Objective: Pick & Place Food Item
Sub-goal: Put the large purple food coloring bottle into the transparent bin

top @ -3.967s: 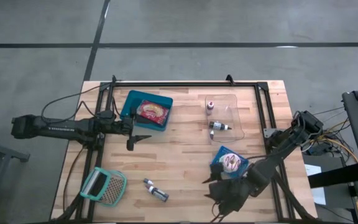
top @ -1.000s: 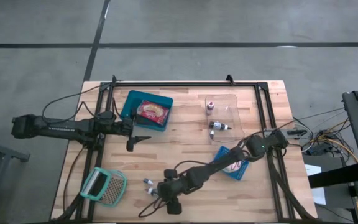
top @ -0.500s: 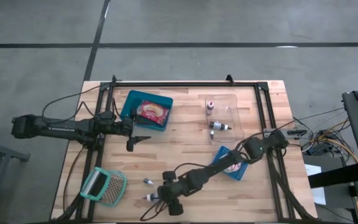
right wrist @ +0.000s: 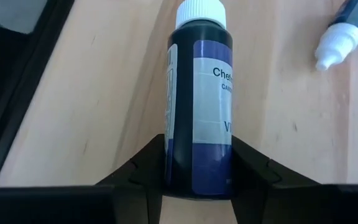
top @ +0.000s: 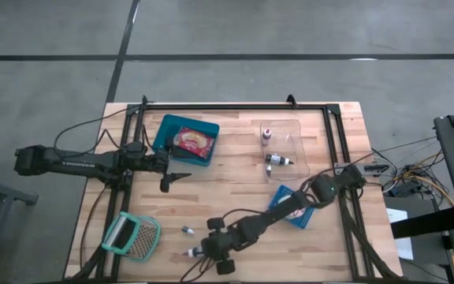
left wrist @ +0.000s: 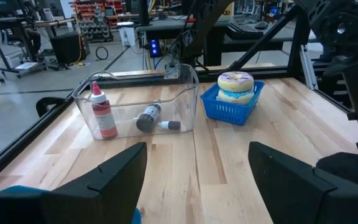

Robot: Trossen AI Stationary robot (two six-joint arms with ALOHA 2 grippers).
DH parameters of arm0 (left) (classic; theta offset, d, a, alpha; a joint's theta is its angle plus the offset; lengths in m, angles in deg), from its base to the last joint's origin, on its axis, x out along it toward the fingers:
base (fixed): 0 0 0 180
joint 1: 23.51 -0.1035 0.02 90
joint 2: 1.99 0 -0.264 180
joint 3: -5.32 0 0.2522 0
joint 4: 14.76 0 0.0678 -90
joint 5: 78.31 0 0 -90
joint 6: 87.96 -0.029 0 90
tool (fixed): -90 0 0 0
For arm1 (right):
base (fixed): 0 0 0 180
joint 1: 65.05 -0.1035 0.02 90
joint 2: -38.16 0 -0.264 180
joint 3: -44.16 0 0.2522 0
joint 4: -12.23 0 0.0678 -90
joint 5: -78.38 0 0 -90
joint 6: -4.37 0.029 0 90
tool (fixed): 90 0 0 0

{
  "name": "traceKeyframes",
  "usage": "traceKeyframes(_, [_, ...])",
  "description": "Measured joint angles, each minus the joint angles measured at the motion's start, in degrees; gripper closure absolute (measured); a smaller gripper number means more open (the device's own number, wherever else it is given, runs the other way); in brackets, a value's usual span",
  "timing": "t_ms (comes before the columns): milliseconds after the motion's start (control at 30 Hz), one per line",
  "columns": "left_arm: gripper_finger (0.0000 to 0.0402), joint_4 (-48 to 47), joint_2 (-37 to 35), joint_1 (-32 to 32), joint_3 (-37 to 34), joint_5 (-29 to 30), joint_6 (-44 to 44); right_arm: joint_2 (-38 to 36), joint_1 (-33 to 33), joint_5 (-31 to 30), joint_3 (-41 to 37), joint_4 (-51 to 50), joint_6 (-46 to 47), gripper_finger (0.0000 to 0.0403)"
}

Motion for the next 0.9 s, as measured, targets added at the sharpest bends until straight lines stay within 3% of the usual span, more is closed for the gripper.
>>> traceKeyframes(467, [0.0117,3.0,0.0,0.0,-0.2,-1.3,0.4,-6.4,-3.6,-22.9,-1.2,-9.2,-0.1,0.028])
traceKeyframes(633, [0.0117,6.1,0.0,0.4,-0.3,-4.7,0.5,-12.6,-3.8,-31.9,-7.3,-8.3,0.6,0.0281])
traceKeyframes(767, [0.0117,9.3,0.1,0.7,-0.3,-6.9,-0.1,-21.0,-3.8,-38.7,-18.4,0.8,0.6,0.0281])
traceKeyframes(900, [0.0117,13.1,0.6,0.8,-0.3,-9.9,-0.5,-31.1,-3.5,-40.5,-33.8,20.5,-3.9,0.0281])
